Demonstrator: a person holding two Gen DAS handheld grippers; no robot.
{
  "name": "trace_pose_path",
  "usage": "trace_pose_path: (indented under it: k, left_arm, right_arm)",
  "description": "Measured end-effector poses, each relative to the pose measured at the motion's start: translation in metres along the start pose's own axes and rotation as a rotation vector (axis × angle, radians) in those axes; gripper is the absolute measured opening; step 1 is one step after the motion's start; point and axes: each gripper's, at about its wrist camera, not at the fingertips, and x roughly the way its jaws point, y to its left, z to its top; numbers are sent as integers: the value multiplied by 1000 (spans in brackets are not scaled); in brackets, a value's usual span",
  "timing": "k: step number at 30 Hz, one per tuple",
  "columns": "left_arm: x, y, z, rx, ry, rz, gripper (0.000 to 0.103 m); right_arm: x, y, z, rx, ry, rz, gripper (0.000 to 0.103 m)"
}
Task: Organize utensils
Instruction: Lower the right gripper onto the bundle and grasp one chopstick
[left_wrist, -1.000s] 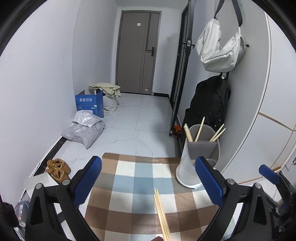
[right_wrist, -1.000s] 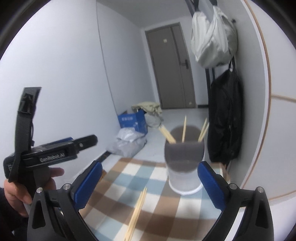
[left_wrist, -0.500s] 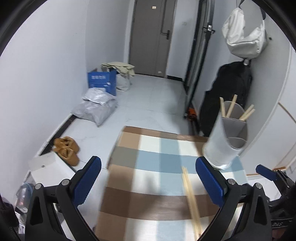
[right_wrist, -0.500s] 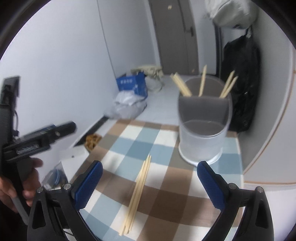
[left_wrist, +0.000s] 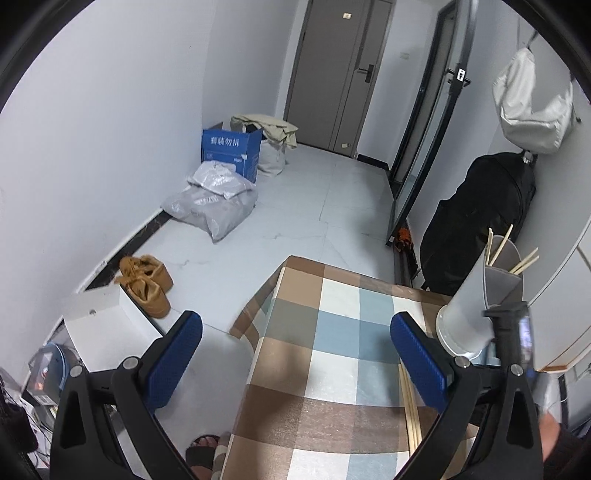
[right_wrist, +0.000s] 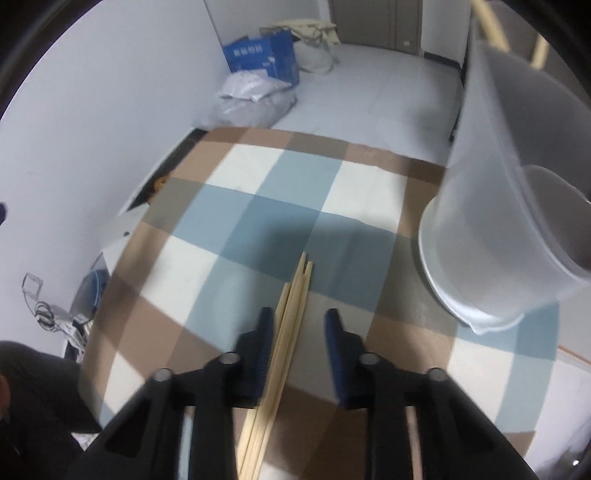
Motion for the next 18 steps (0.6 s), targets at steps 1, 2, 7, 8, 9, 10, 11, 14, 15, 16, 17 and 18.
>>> trace_pose_path:
  k: [1,2,7,8,9,10,11,14,15,16,17,18]
  left_arm:
    - [2,1,0,-8,7,-4,99]
    - [3,3,1,-17,14,-7,99]
    - [7,8,3,-50,48,-18,99]
    - [7,9,3,-57,50,-21,99]
    - [6,9,3,-62,51,-20,99]
    - [6,10,3,-66,51,-19,99]
    - [7,11,4,-69,52,-20,99]
    - [7,11,3,-78,58,-21,99]
    - [8,11,3,-76,61,-19,99]
    - [9,9,2,-70,64,-15,99]
    - [10,8,2,-64,68,-11,99]
    - [10,8,2,-60,70,-10,99]
  right_arm:
    - [5,1,3,2,15,-2,25]
    - [11,2,5,3,39,5,24]
    - [18,10,9,-32,63,-51,19]
    - [17,11,9,-35,59,-58,10]
    - [16,13,8,-39,53,-65,7]
    - [15,14,7,-45,50,-71,5]
    - [14,15,6,-47,48,-69,5]
    - [14,12,5,-38,37,-57,5]
    - [13,12,4,-31,31,-53,5]
    - [11,10,3,-21,25,-50,5]
    - [7,7,2,-5,11,-39,4]
    - [3,8,2,7,3,-32,4]
